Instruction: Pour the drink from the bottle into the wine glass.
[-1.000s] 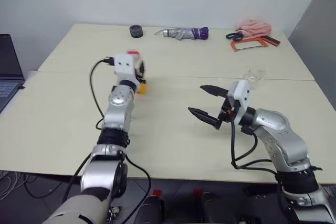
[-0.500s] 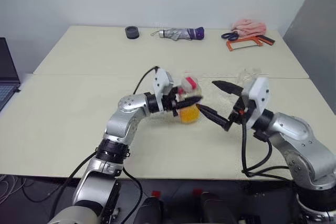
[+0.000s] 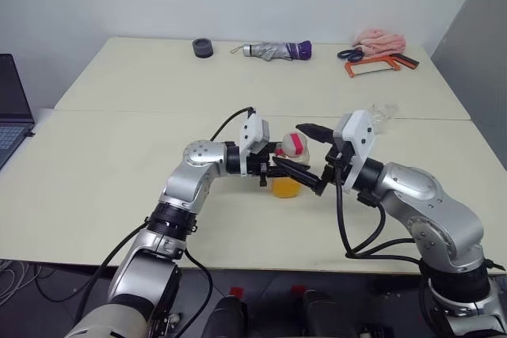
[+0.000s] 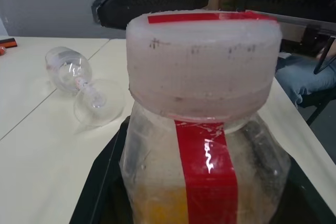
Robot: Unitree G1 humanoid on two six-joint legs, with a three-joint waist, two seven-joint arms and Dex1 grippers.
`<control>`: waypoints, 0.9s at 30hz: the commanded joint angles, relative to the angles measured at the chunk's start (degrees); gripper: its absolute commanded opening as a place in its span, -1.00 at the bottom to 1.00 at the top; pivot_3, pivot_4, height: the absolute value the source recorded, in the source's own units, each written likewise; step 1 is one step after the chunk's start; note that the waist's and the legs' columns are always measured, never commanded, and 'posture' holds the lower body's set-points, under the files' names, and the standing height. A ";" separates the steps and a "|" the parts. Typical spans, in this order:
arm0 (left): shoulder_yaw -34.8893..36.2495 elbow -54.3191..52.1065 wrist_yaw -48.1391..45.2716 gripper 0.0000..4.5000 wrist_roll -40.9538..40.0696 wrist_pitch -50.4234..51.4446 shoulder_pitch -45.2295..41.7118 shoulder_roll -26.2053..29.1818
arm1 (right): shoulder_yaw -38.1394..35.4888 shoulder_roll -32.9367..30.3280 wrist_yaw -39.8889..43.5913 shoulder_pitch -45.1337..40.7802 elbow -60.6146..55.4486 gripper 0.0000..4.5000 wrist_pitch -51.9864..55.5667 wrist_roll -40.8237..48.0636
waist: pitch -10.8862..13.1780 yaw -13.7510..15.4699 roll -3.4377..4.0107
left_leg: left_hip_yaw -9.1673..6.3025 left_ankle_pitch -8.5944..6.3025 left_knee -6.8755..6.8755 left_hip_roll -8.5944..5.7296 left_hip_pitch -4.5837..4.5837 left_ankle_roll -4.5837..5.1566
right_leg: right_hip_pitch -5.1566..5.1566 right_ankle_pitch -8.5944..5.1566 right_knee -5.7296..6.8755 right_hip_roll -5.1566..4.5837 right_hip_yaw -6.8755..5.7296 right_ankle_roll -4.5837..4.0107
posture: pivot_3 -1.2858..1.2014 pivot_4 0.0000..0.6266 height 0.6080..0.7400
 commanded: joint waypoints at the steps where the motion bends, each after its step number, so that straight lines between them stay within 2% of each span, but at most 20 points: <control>1: 1.27 -0.87 0.00 -0.18 -0.11 -1.73 -1.42 -0.39 | -0.20 0.60 -0.37 -1.45 -0.43 1.00 -1.32 -0.50 | 0.00 0.00 0.00 | 0.00 0.00 0.00 0.00 0.00 0.00 | 0.00 0.00 0.00 0.00 0.00 0.00 | 0.03 -0.52 1.00; 4: 1.37 -0.85 0.28 -0.18 0.31 -2.31 -1.19 -0.49 | -0.11 1.41 -0.30 -1.76 0.44 0.74 -1.89 -0.67 | 0.00 0.00 0.00 | 0.00 0.00 0.00 0.00 0.00 0.00 | 0.00 0.00 0.00 0.00 0.00 0.00 | 0.03 -0.52 1.00; 9: 1.55 -0.96 0.23 -0.18 0.24 -2.37 -1.06 -0.40 | 0.15 1.99 1.68 -2.38 1.82 -0.05 -3.28 -0.06 | 0.00 -0.01 0.00 | 0.00 0.00 0.00 0.00 0.00 0.00 | 0.00 0.00 0.00 0.00 0.00 0.00 | 0.03 -0.52 1.00; 10: 1.63 -1.07 0.13 -0.18 0.15 -2.25 -1.04 -0.33 | 0.46 1.84 2.84 -2.68 2.31 -0.15 -3.93 -0.01 | 0.00 -0.01 0.00 | 0.00 0.00 0.00 0.00 0.00 0.01 | 0.00 0.00 0.00 0.00 0.00 0.00 | 0.03 -0.52 1.00; 13: 1.92 -1.50 -0.78 -0.18 -0.58 -1.28 -1.08 -0.06 | 2.04 0.44 10.30 -4.76 5.58 -0.15 -7.50 0.47 | 0.00 -0.04 0.01 | 0.00 -0.01 0.00 -0.01 0.01 0.01 | 0.00 0.00 0.00 0.00 0.00 0.00 | 0.03 -0.52 1.00; 15: 1.91 -2.14 -2.45 -0.18 -1.33 -0.46 -1.08 0.53 | 5.03 -3.77 22.10 -8.99 11.09 -0.15 -12.30 -0.94 | 0.03 -0.08 0.04 | 0.04 -0.01 0.02 -0.03 0.02 0.02 | 0.00 0.00 0.00 0.02 0.01 0.00 | 0.03 -0.52 1.00; 17: 1.87 -2.30 -3.70 -0.19 -1.52 -0.21 -1.25 1.08 | 7.22 -5.70 29.80 -14.78 18.42 -0.15 -16.00 -2.75 | 0.03 -0.22 0.05 | 0.03 -0.01 0.02 -0.04 0.03 0.02 | 0.01 0.00 0.00 0.02 0.00 0.00 | 0.03 -0.52 1.00; 21: 2.38 -1.80 -3.76 -0.19 -1.52 -0.25 -1.45 0.99 | 6.67 -6.28 34.14 -18.74 24.97 -0.15 -14.89 -1.93 | 0.03 -0.19 0.05 | -0.06 -0.01 -0.02 0.04 0.04 0.03 | 0.00 0.00 -0.01 0.08 -0.08 -0.01 | 0.03 -0.52 1.00; 26: 3.51 -2.75 -1.62 -0.19 -1.55 0.59 -0.77 0.48 | 0.86 -5.07 27.77 -15.31 23.58 0.62 -15.46 -1.97 | 0.03 0.06 0.04 | -0.09 0.02 0.03 0.10 -0.10 -0.03 | -0.03 0.00 -0.03 -0.16 -0.05 -0.01 | 0.03 -0.52 1.00; 27: 3.74 -2.72 -0.85 -0.19 -1.33 0.56 -0.70 0.27 | -1.90 -4.19 23.63 -13.31 19.74 0.78 -13.64 -0.56 | 0.03 0.09 0.04 | -0.09 0.04 0.05 0.07 -0.12 -0.07 | -0.03 0.01 -0.04 -0.23 -0.05 -0.01 | 0.03 -0.52 1.00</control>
